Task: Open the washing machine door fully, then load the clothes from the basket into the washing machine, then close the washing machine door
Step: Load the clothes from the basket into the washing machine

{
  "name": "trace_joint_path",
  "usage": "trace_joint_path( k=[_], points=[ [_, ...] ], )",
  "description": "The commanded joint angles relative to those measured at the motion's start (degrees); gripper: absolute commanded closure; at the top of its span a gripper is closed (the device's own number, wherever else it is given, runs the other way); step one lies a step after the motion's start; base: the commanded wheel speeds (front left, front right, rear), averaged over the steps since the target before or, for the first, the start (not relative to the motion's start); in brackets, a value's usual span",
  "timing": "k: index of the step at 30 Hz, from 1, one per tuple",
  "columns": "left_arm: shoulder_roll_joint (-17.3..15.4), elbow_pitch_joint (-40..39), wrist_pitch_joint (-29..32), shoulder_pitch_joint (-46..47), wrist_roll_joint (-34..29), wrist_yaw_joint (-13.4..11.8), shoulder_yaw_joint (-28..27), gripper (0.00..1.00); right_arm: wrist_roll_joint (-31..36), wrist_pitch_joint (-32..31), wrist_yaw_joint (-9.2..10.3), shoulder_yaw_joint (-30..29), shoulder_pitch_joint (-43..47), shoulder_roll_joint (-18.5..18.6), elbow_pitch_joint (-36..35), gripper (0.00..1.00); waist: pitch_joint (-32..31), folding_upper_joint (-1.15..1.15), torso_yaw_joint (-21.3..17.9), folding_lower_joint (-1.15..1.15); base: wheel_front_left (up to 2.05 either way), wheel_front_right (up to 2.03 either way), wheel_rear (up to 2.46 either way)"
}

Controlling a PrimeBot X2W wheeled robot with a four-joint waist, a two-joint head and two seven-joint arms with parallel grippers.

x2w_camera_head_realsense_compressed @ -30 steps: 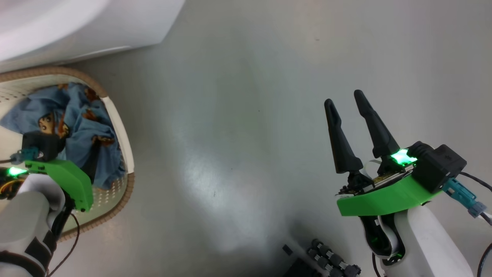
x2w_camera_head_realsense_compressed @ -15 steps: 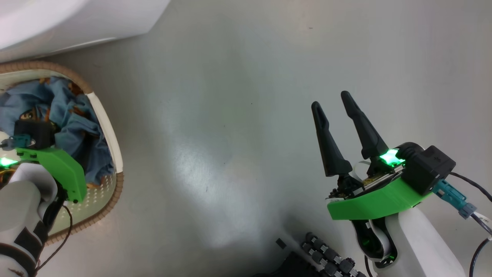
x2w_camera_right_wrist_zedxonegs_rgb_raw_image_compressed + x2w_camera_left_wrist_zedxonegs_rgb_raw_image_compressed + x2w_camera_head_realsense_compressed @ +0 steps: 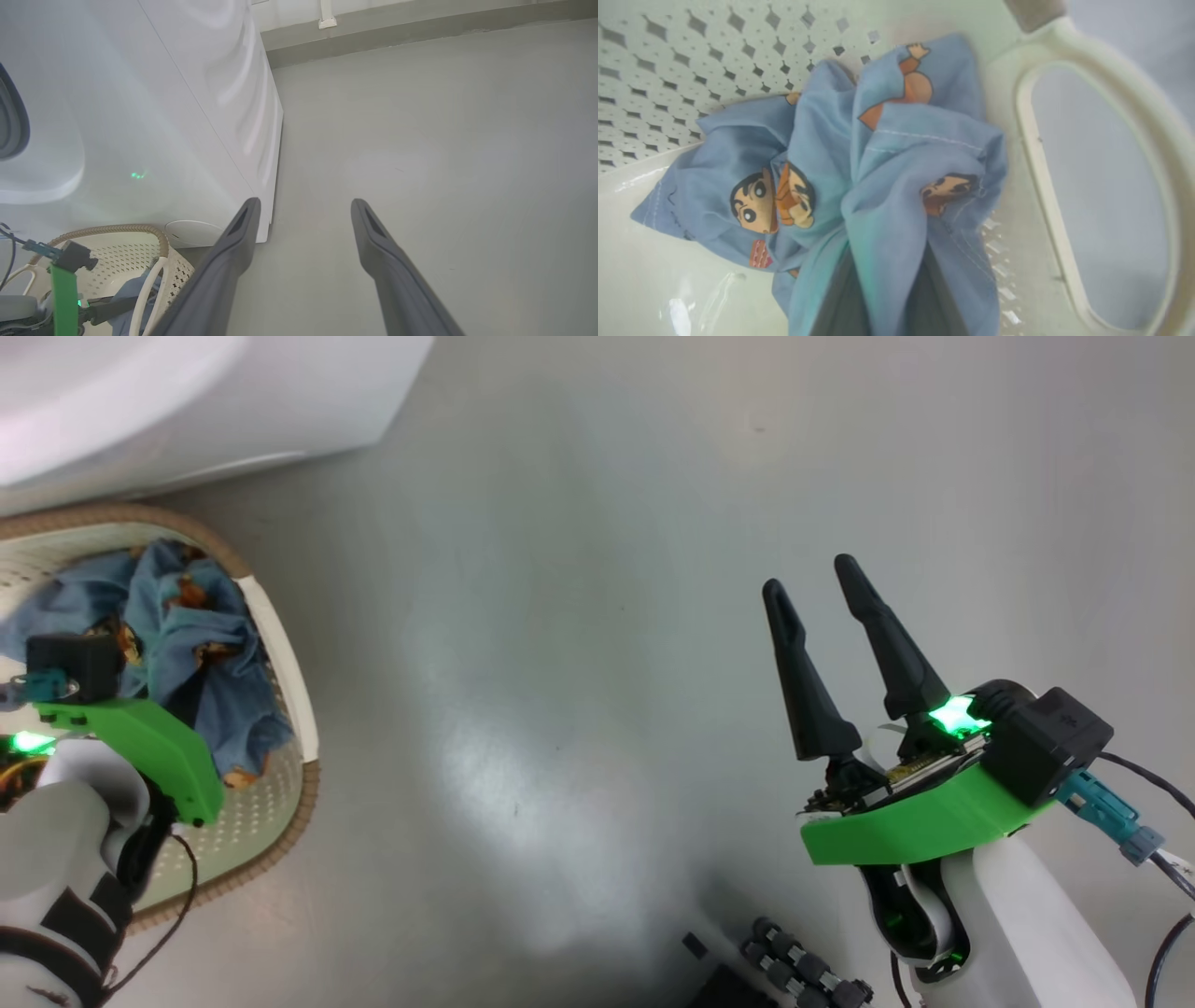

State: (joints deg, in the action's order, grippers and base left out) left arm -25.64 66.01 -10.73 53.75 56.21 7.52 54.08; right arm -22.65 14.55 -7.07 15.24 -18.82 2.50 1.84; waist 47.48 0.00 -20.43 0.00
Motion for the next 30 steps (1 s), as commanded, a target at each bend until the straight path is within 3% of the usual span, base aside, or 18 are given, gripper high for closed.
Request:
trace_joint_path(
  k=[1, 13, 30],
  points=[
    [-1.37, 0.08, -1.05, -1.38, 0.92, -0.03, -1.07, 1.0, 0.71, 0.45, -0.42, 0.64, 0.69, 0.38, -0.92, 0.0, -1.57, 0.0, 1.08, 0.0, 0.0, 0.0, 0.0],
    [0.01, -4.81, -4.23, -6.55, 5.89, -0.03, -4.75, 1.0, 0.66, 0.45, -0.42, -1.04, 2.41, 2.51, 0.76, 0.0, -10.73, 0.0, 5.58, 0.0, 0.0, 0.0, 0.0],
    [2.75, -18.26, -4.26, -21.64, -11.72, -0.03, -29.82, 1.0, -0.76, 0.45, -0.42, -4.15, 8.13, 5.65, 3.0, 0.0, -23.69, 0.0, 10.16, 0.0, 0.0, 0.0, 0.0]
  ],
)
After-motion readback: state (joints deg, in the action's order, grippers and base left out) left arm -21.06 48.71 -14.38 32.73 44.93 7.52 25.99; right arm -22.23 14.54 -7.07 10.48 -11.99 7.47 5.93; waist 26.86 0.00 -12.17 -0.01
